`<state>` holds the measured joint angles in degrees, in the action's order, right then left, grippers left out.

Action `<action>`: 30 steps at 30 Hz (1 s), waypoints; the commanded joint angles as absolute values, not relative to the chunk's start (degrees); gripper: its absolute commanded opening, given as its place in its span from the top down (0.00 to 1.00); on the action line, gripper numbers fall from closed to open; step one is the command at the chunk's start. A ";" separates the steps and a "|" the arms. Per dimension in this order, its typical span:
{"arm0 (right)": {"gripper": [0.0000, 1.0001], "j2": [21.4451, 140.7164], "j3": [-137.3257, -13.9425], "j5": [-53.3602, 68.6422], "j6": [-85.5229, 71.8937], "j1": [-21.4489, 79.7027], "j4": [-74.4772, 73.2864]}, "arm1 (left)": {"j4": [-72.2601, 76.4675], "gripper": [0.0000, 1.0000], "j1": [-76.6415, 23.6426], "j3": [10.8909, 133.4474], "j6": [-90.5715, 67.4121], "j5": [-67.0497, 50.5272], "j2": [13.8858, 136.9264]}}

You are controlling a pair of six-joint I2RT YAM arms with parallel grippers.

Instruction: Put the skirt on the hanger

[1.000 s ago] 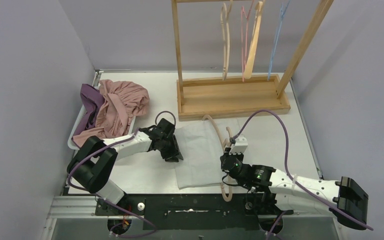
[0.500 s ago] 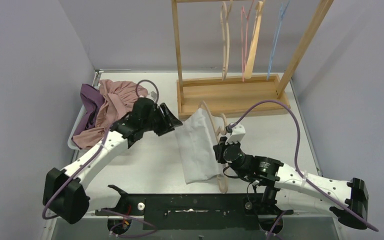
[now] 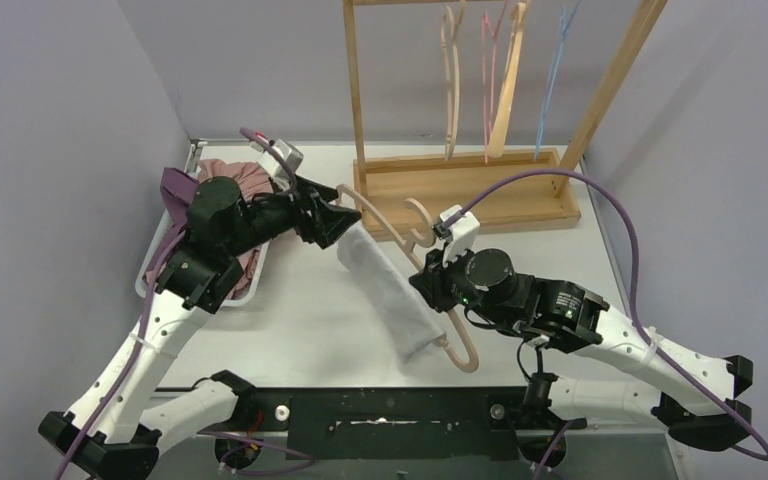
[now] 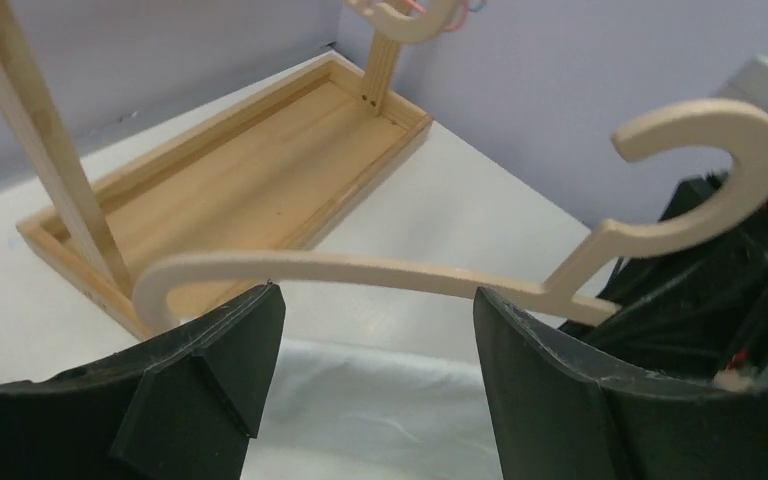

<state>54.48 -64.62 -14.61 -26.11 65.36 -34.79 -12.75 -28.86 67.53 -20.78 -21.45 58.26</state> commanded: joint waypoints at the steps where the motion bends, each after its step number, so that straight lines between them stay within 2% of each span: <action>1: 1.00 54.56 -71.26 -5.33 -17.76 65.98 -40.33 | -8.17 0.31 -28.90 66.58 2.57 -40.03 54.29; 5: 1.00 56.30 -74.66 -1.82 -14.03 65.93 -45.66 | -16.07 0.31 -29.07 69.97 11.27 -52.18 56.03; 9: 1.00 57.94 -76.16 0.75 -11.36 65.97 -47.70 | -25.82 0.31 -31.93 74.26 16.24 -58.30 60.31; 13: 1.00 57.85 -76.05 4.02 -9.39 65.93 -46.07 | -38.28 0.32 -39.23 76.19 25.26 -52.00 63.71; 16: 1.00 57.67 -76.19 6.44 -8.44 66.00 -44.95 | -46.52 0.37 -41.45 77.70 30.74 -52.18 66.56; 20: 1.00 57.14 -76.07 9.24 -7.45 65.93 -44.40 | -50.79 0.51 -41.49 78.79 33.85 -52.92 68.95; 25: 1.00 55.73 -75.11 11.01 -6.96 65.98 -43.94 | -48.47 0.78 -41.48 78.77 34.33 -49.53 67.45; 28: 1.00 54.72 -74.67 11.16 -7.02 65.95 -43.77 | -48.78 0.98 -41.49 79.48 35.54 -46.96 66.39; 30: 1.00 54.15 -74.38 10.84 -7.30 65.99 -43.84 | -49.19 1.00 -41.42 80.06 36.15 -46.20 65.77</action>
<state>57.56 -73.25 9.13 -7.07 65.39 -49.60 -49.08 -42.35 76.27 34.00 -49.80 67.85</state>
